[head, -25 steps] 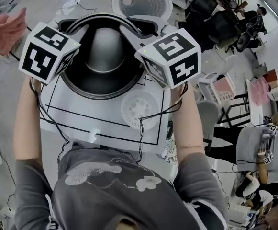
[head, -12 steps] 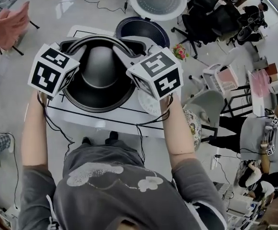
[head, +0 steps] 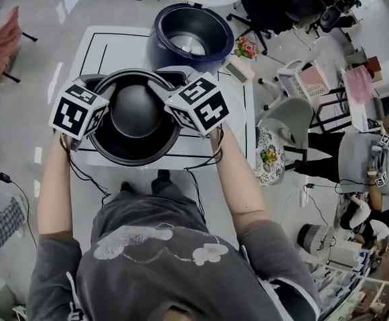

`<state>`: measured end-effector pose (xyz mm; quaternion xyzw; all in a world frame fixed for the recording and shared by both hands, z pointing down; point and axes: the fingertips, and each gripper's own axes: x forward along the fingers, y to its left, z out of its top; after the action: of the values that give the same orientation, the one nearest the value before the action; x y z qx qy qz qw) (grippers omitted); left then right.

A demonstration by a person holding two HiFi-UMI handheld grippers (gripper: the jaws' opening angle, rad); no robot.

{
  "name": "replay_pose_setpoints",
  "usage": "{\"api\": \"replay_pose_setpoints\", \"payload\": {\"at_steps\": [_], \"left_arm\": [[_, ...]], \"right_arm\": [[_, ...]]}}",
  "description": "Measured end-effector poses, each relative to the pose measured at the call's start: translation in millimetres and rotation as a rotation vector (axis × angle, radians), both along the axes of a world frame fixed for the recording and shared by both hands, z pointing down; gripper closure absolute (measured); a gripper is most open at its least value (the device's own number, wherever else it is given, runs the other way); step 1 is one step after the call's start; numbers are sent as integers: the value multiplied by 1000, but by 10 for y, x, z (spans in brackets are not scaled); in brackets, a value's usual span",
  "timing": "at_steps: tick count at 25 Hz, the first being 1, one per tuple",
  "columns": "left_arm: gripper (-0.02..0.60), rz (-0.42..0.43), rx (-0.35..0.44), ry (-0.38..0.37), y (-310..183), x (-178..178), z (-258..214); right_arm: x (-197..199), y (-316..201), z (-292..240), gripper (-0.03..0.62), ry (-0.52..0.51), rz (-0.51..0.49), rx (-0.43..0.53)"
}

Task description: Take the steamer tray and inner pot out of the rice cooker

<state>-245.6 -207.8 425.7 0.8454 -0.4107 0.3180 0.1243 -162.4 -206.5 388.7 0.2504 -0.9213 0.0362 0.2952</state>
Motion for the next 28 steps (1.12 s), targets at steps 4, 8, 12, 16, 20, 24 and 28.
{"api": "replay_pose_setpoints", "payload": {"at_steps": [4,8,12,16,20,24,28], "left_arm": [[534,22,-73,0,-3,-16,345],[532,32,-126,4,-47,-15,585],[531,42,-160,19,-90,32,740],[529,51,-175,8,-158,59,817],[531,78,-195,-10,-252,80,916],[531,77,-216,-31,-283,82,983],[529,69,-241,-69,-327,89,1054]], "right_arm": [[-13,-8,348,503,6,27,-42],[-6,-53,585,503,4,35,-38],[29,-86,754,502,15,62,-53],[54,-167,871,496,19,95,-61],[76,-263,1002,493,57,112,-56],[80,-295,1077,491,109,96,-14],[97,-340,1141,490,134,96,-14]]}}
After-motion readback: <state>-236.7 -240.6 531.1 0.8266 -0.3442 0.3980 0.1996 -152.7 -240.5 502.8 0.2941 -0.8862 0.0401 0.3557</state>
